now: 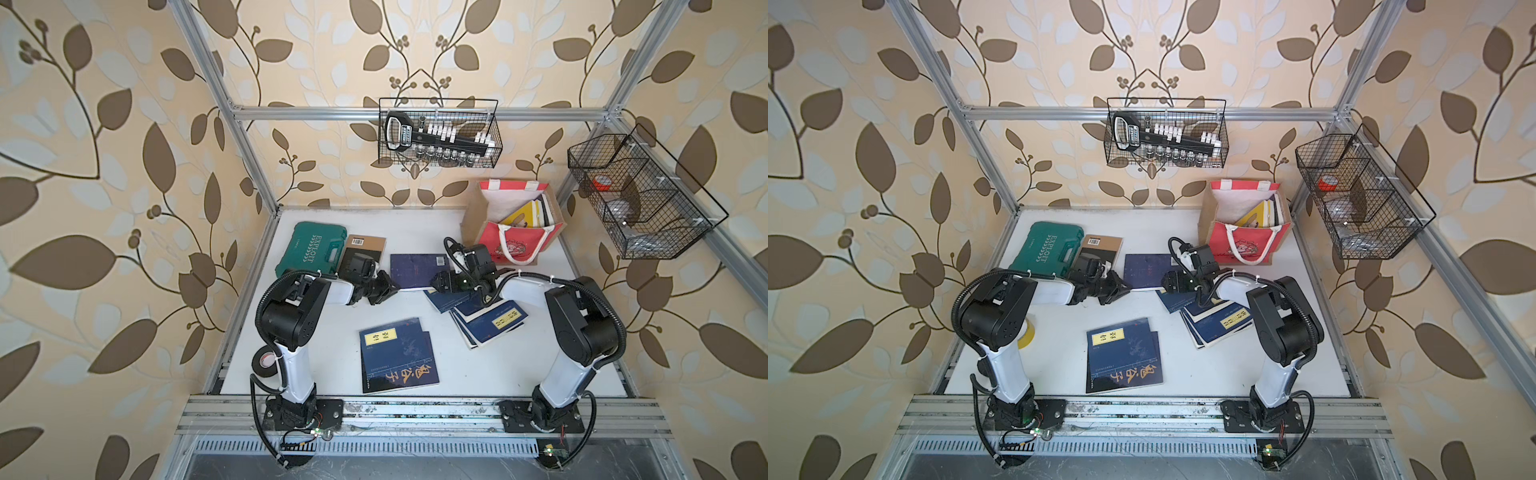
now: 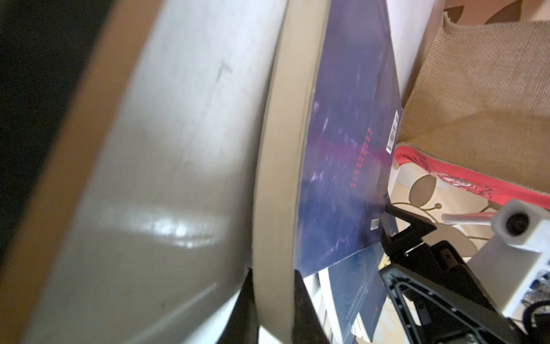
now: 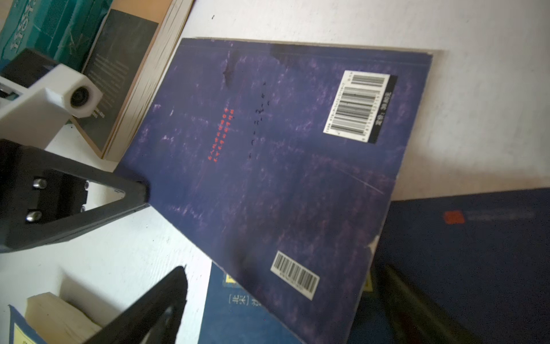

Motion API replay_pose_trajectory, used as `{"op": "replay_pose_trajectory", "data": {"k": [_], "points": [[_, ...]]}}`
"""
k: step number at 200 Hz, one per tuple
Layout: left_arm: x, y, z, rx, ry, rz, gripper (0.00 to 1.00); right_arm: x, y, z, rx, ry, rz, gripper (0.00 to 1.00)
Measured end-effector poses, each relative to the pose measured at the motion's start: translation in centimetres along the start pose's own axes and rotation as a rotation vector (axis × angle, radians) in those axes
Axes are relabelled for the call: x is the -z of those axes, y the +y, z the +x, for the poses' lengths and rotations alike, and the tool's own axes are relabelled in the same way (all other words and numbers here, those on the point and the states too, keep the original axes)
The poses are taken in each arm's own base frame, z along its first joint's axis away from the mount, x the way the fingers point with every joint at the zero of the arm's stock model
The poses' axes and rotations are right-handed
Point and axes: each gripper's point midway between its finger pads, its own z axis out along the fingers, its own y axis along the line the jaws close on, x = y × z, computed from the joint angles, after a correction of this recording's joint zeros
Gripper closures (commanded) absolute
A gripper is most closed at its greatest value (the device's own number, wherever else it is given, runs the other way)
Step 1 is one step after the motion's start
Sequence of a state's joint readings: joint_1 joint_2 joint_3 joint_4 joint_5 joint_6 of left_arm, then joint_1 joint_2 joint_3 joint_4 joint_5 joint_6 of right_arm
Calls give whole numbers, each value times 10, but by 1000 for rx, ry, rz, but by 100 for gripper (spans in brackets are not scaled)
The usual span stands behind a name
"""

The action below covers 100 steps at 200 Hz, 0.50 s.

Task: Put the books into the canvas bag
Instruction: Pick up the book from the book.

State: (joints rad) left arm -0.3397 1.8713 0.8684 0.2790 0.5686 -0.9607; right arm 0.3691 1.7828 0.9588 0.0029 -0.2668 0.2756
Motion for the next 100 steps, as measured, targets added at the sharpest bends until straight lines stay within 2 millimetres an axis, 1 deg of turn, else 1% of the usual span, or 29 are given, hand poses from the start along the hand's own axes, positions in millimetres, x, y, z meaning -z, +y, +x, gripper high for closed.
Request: {"op": "replay_pose_trajectory", "data": {"k": [16,32,50,71,84,100], "points": [[2,-2,-1,-15,2,-7,100,-1,5,1,18,1,-4,2],[5,-3,0,-28,4,-15,100,-1,13,4,47,2,-2,2],[12,-4,1,-37,6,-34,100,5,21,9,80,-6,7,2],[22,-12,1,-60,1,-51,100,19,30,9,117,-46,13,2],[31,-21,0,-80,-8,-55,100,32,36,4,147,-99,16,2],[45,-36,-1,-109,-20,-52,100,51,48,-5,200,-177,11,2]]}}
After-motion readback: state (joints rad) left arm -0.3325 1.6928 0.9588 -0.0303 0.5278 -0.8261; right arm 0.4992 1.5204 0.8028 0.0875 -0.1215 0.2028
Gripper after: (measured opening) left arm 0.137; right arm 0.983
